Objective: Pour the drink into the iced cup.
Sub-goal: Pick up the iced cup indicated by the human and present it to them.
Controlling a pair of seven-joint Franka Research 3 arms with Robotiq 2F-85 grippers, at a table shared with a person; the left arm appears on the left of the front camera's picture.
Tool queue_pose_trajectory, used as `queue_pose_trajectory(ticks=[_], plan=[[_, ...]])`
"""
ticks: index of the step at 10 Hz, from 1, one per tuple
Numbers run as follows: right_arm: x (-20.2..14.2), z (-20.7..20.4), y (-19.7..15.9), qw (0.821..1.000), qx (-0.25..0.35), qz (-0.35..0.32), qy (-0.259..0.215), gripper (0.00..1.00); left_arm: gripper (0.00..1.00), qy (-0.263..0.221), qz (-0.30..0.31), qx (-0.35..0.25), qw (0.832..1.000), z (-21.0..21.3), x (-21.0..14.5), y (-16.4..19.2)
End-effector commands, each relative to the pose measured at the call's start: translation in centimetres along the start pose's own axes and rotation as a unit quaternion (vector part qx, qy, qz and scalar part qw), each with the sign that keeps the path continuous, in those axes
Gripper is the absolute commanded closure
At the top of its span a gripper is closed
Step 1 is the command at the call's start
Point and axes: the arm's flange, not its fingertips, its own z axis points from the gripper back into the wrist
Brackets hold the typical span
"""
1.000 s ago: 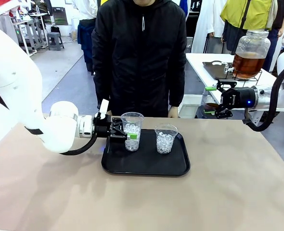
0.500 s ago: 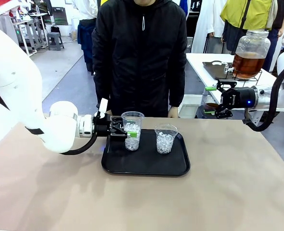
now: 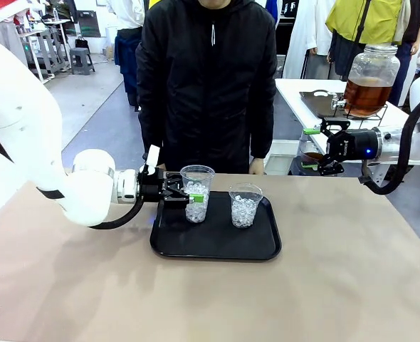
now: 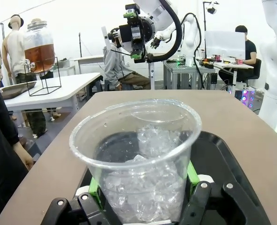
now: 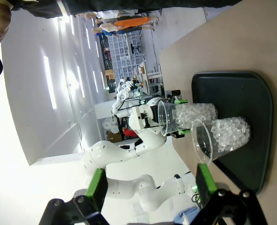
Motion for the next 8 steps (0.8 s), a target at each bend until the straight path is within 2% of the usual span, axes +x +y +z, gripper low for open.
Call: queue_pose_trajectory(ticks=[1,5,8], plan=[[0.0,0.0,0.2,1.000,-0.004,0.002,-0.005,0.00,0.21,-0.016,-0.026,0.007,1.000,0.2,0.9,-1.1],[0.0,0.0,0.2,1.000,-0.004,0.002,-0.005,0.00,0.21,-0.014,-0.047,0.006,0.999,0.0,2.4,-1.3],[0.0,0.0,0.2,1.000,-0.004,0.002,-0.005,0.00,0.21,-0.016,-0.048,0.023,0.998,0.1,6.8,0.1]])
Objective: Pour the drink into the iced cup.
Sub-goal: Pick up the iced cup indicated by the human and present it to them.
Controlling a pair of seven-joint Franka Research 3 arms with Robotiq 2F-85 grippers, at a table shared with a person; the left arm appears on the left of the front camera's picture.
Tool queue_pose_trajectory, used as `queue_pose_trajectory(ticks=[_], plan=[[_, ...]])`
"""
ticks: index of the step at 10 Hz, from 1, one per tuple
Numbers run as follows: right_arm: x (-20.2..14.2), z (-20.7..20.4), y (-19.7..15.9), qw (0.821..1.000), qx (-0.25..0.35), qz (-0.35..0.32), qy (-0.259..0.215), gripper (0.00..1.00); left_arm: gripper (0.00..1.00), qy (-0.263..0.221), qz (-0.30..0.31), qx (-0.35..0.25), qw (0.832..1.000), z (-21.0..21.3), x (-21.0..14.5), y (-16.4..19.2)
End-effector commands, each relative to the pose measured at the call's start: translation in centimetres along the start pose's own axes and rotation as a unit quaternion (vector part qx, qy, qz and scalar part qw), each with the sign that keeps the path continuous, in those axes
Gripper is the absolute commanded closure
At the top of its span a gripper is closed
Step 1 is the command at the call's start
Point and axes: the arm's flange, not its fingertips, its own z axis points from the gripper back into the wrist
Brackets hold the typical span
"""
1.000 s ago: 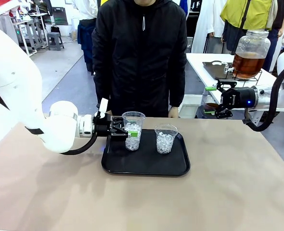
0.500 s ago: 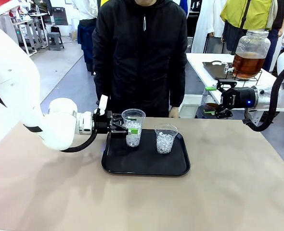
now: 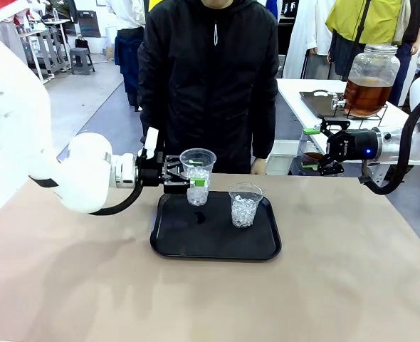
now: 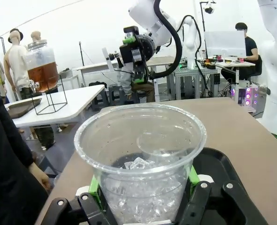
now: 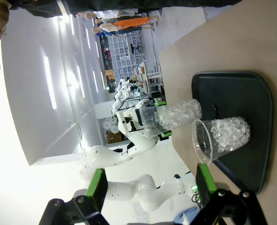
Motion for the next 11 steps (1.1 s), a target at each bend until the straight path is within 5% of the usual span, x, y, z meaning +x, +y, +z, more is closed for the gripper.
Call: queue_pose_trajectory(ticks=[1,6,11], plan=[[0.0,0.0,0.2,1.000,-0.004,0.002,-0.005,0.00,0.21,-0.004,-0.002,0.025,1.000,-0.2,3.4,0.9],[0.0,0.0,0.2,1.000,-0.004,0.002,-0.005,0.00,0.21,-0.006,0.037,0.041,0.998,0.1,9.7,5.8],[0.0,0.0,0.2,1.000,-0.004,0.002,-0.005,0.00,0.21,-0.004,0.029,0.044,0.999,0.4,9.9,5.6]])
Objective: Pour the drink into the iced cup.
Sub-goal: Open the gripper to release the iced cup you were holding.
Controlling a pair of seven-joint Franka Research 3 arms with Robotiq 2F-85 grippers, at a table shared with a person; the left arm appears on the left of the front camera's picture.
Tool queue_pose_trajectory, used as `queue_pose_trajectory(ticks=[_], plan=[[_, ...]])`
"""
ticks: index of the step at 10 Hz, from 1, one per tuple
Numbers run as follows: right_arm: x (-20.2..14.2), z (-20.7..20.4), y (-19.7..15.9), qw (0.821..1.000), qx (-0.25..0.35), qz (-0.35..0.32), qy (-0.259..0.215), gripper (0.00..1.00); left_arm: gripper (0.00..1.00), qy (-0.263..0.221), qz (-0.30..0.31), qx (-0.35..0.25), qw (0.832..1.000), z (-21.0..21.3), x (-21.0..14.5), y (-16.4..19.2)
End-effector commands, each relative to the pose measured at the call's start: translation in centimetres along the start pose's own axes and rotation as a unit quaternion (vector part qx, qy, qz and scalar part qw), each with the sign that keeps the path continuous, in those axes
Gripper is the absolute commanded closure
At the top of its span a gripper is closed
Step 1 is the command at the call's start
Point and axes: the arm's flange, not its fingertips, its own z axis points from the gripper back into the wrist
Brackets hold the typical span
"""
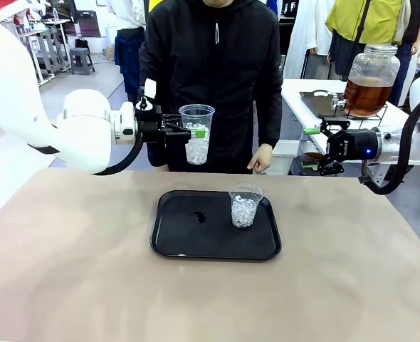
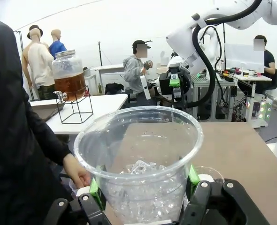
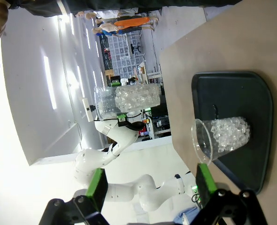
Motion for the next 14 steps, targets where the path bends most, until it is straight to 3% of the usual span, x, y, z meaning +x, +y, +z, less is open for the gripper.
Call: queue_pose_trajectory(ticks=[1,14], plan=[[-0.03,0.03,0.19,1.000,-0.004,0.002,-0.005,0.00,0.21,-0.004,-0.002,-0.001,1.000,0.00,0.45,-0.40],[-0.03,0.03,0.19,1.000,-0.004,0.002,-0.005,0.00,0.21,-0.004,-0.002,-0.001,1.000,0.00,0.45,-0.40]])
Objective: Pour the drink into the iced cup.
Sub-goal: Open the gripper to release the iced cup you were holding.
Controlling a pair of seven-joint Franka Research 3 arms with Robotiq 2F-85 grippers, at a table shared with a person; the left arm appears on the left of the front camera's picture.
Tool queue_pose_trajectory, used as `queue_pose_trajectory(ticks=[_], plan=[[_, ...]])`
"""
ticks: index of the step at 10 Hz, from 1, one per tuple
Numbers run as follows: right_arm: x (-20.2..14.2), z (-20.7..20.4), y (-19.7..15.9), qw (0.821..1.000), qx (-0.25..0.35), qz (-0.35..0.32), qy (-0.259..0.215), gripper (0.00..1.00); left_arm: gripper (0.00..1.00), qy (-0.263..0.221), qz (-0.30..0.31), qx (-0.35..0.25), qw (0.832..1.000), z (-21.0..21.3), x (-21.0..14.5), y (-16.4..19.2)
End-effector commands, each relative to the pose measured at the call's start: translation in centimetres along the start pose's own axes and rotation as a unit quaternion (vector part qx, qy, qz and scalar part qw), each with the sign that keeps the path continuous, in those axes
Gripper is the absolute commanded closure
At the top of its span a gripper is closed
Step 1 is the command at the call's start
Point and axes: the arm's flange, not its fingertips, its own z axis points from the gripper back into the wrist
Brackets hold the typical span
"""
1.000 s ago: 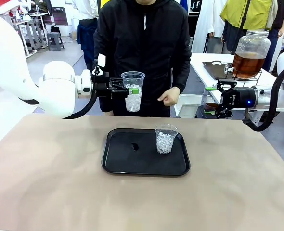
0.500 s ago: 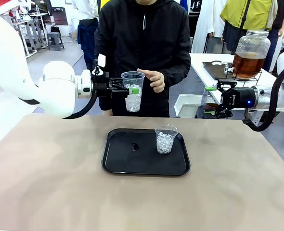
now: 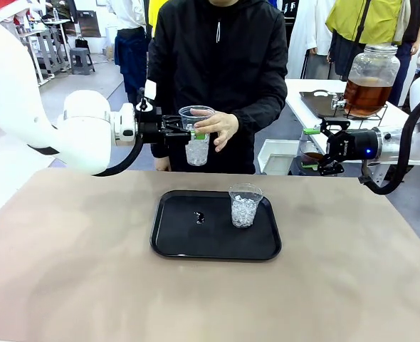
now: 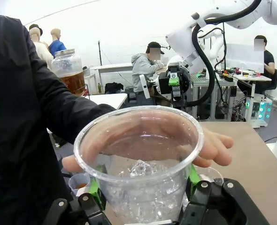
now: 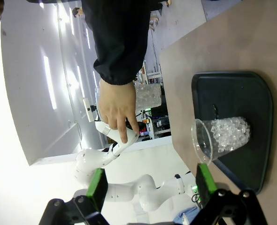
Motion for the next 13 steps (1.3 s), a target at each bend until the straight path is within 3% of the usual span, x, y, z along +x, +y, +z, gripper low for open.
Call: queue_pose_trajectory(ticks=[1,13], plan=[[-0.03,0.03,0.19,1.000,-0.004,0.002,-0.005,0.00,0.21,-0.005,-0.004,0.000,1.000,0.00,0.61,-0.29],[-0.03,0.03,0.19,1.000,-0.004,0.002,-0.005,0.00,0.21,-0.005,-0.004,0.000,1.000,0.00,0.61,-0.29]])
